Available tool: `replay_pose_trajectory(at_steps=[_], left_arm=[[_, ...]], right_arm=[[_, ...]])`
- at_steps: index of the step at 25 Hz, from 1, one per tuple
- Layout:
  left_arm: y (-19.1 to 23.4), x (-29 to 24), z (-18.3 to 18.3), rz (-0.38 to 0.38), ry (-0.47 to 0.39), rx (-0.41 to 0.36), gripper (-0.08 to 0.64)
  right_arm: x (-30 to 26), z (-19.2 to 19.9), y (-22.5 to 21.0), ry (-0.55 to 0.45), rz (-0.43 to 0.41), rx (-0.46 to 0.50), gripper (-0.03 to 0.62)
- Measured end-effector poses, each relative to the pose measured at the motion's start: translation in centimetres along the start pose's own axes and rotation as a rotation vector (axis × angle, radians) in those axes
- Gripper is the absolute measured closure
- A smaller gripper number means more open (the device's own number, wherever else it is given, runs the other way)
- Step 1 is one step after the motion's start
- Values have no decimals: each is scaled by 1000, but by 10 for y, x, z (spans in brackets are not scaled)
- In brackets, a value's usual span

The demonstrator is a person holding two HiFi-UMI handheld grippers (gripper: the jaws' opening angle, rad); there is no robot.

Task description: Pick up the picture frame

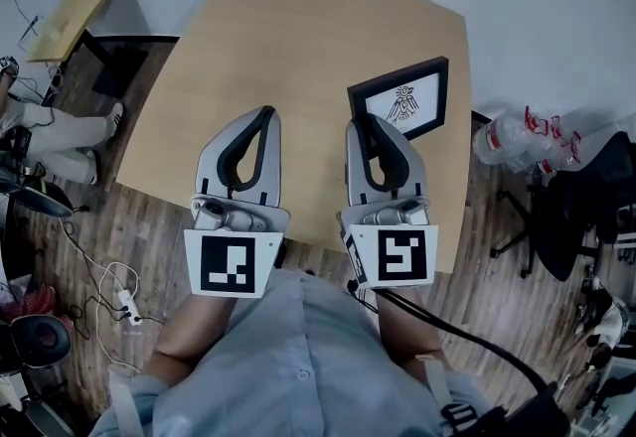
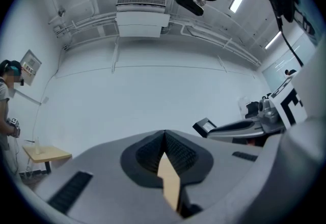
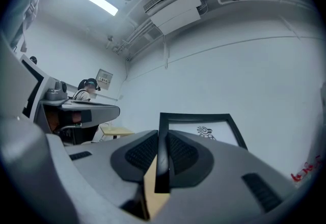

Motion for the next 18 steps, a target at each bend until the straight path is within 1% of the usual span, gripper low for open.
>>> replay_pose_trajectory(at_steps=[4, 7, 18], left_arm=[[1, -2, 1, -2, 2, -1, 558], [2, -1, 1, -3, 4, -3, 558], [0, -3, 1, 6, 4, -12, 558]], right_arm=[[-1, -1, 0, -11, 0, 3, 531], [0, -4, 1, -28, 4, -16, 531], [0, -1, 1, -14, -1, 8, 531]])
Point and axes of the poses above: the fingertips, and each gripper's own axes: x backward along the fingers, y to its left, z out of its underside, the point moved 9 cm from there along x, backward along the fingers, and after that the axes turned 2 degrees about y, right-handed, at the moved point
